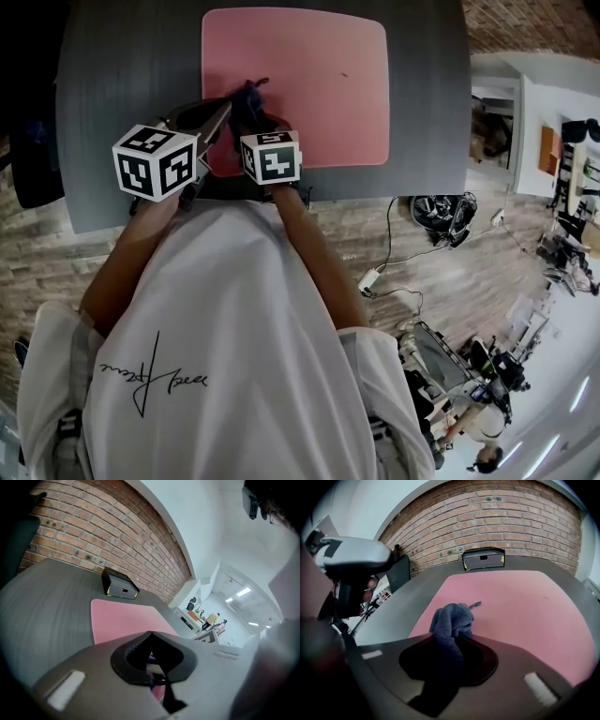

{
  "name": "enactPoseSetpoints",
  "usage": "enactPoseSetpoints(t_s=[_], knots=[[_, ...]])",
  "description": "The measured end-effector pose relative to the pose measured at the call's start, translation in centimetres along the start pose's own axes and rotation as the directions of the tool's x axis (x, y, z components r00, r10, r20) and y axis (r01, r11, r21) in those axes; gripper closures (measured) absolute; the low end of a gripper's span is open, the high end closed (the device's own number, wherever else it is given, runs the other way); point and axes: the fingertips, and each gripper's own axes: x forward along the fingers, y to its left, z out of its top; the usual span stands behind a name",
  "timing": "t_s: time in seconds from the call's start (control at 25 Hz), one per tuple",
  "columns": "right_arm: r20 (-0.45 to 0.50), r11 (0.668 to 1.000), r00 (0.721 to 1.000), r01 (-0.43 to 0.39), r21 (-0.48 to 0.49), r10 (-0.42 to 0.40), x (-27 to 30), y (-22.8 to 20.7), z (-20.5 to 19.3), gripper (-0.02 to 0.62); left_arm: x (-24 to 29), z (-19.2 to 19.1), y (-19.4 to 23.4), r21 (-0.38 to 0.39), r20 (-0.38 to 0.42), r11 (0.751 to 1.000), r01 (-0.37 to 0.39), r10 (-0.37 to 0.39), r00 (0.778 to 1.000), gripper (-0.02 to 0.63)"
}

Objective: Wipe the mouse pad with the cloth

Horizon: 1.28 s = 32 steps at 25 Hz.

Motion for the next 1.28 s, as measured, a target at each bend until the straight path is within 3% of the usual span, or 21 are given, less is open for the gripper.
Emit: enactPoseSetpoints(t_s=[0.44, 1.28], knots=[[-0.024, 0.999, 0.999, -0.034, 0.013, 0.034, 0.9, -0.3, 1.2, 0.494, 0.1, -0.6, 0.7, -0.037, -0.021, 0.999, -0.005, 0.004, 1.0, 0.594], [-0.025, 0.998, 1.0, -0.008, 0.059, 0.009, 1.3, -4.2, 3.5, 0.491, 0.6, -1.0, 1.5, -0.072, -0.047, 0.997, -0.016, 0.012, 0.999, 0.594]])
